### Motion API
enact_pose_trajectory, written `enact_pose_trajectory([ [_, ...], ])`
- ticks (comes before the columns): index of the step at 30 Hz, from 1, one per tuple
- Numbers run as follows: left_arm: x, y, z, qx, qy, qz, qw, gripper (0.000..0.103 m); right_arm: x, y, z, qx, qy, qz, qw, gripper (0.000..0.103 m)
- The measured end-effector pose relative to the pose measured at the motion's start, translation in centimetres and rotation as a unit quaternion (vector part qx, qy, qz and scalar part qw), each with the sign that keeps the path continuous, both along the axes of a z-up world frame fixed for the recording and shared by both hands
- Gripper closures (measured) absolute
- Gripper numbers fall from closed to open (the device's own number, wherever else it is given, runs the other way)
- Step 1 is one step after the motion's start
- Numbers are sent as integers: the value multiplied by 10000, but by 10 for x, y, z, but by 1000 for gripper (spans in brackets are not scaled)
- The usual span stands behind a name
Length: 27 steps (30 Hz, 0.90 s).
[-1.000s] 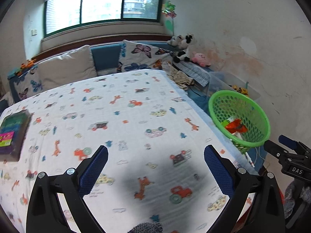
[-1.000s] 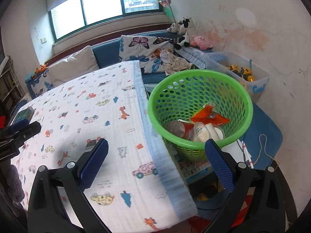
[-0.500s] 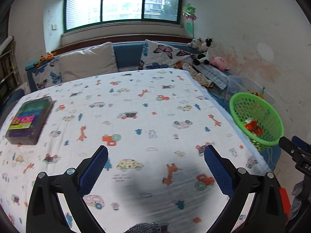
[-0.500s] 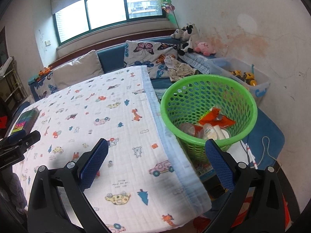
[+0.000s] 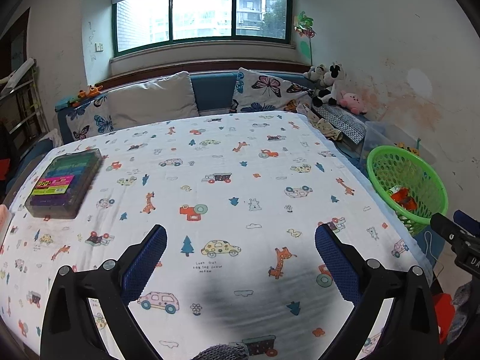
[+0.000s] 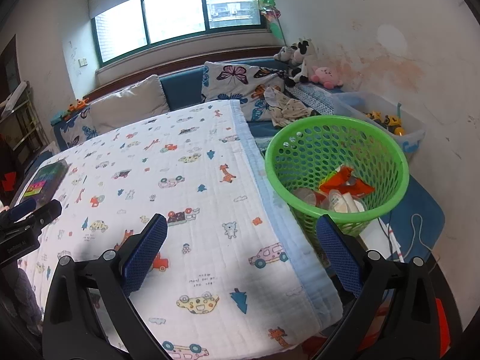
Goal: Collect trash
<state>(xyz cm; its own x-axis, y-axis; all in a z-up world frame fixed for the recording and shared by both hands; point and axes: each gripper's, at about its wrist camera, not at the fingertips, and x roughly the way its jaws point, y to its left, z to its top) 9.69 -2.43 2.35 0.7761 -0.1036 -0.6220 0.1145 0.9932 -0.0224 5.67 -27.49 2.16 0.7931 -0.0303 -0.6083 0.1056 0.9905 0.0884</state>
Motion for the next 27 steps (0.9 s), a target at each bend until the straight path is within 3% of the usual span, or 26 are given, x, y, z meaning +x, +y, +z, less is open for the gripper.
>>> enact_pose_trajectory([
  [27,-11,5,5,-7,-222,209,9995,7,-7,12,-3,-73,-248,59,9996,4],
])
